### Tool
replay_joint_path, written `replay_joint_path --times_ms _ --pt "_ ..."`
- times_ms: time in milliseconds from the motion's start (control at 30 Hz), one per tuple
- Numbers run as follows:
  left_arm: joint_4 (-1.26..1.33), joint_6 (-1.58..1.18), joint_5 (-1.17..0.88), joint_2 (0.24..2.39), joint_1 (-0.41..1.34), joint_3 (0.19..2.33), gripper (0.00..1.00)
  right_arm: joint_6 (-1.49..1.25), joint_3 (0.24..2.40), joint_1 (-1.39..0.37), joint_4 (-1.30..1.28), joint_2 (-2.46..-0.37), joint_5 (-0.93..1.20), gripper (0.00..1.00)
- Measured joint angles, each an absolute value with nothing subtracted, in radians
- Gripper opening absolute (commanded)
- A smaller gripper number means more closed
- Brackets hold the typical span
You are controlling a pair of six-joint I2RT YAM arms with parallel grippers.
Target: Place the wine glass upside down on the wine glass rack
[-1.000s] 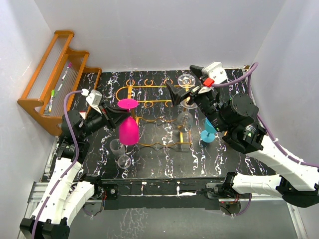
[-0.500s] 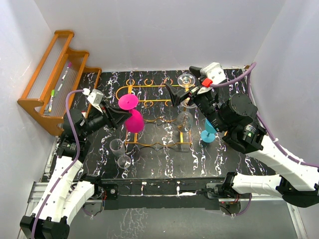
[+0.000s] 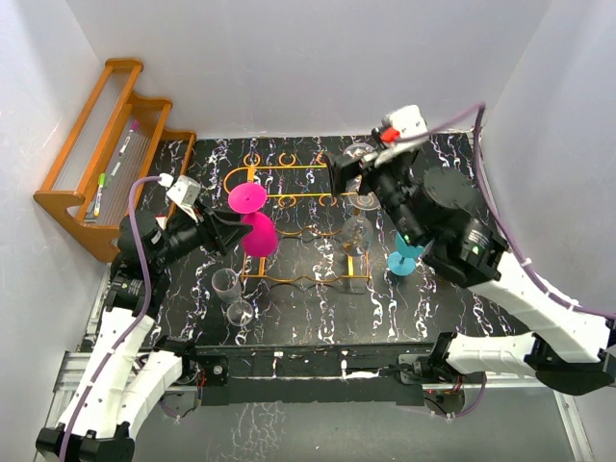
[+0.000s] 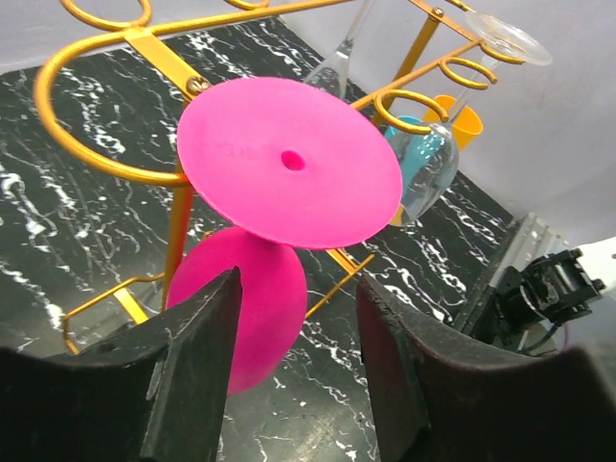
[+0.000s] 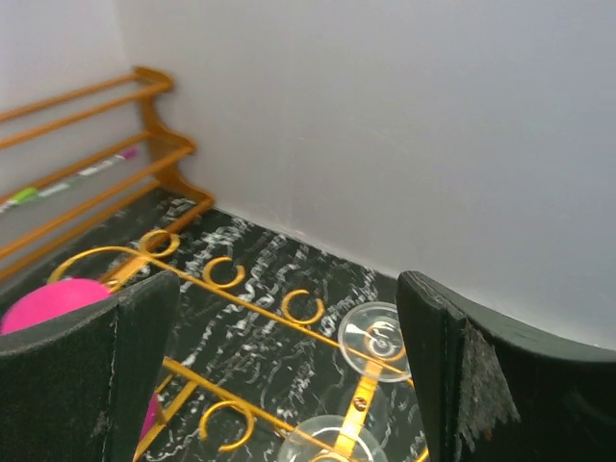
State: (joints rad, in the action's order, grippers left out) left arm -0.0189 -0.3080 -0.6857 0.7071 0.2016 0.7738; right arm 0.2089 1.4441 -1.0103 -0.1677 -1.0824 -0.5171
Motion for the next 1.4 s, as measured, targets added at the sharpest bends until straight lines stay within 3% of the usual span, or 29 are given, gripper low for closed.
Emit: replay_joint_path --times_ms 133,233,367,433,667,767,1033,1400 --pt "-0.119 -0.240 -0.645 0.696 0.202 0.833 0.55 0.065 1.562 -0.826 -0.330 -1.199 -0.463 0.96" --pt "-0.200 -0.191 -0.615 0.687 0.201 0.882 0.60 -0.106 1.531 -0.413 -0.425 -1.262 -0.222 0.90" --pt "-0.283 -0.144 -0.576 0.682 0.201 0.923 0.69 -0.253 1.405 -0.093 -0.545 -1.272 -0.128 0.87" --pt "-0.325 -0.125 -0.559 0.680 0.201 0.934 0.73 -0.288 1.377 -0.076 -0.596 -1.246 -0.119 0.87" --pt "-0.483 -0.053 -0.471 0.683 0.202 1.009 0.83 -0.318 1.290 -0.064 -0.669 -1.024 -0.185 0.54" --pt "-0.543 -0.023 -0.400 0.683 0.201 1.050 0.96 -0.313 1.272 -0.055 -0.719 -0.975 -0.222 0.46" --pt "-0.665 0.059 -0.211 0.691 0.200 1.148 0.97 -0.313 1.179 -0.045 -0.778 -1.028 -0.237 0.40" --pt "-0.752 0.187 -0.016 0.673 0.187 1.193 0.97 -0.324 1.064 -0.037 -0.801 -1.046 -0.309 0.39"
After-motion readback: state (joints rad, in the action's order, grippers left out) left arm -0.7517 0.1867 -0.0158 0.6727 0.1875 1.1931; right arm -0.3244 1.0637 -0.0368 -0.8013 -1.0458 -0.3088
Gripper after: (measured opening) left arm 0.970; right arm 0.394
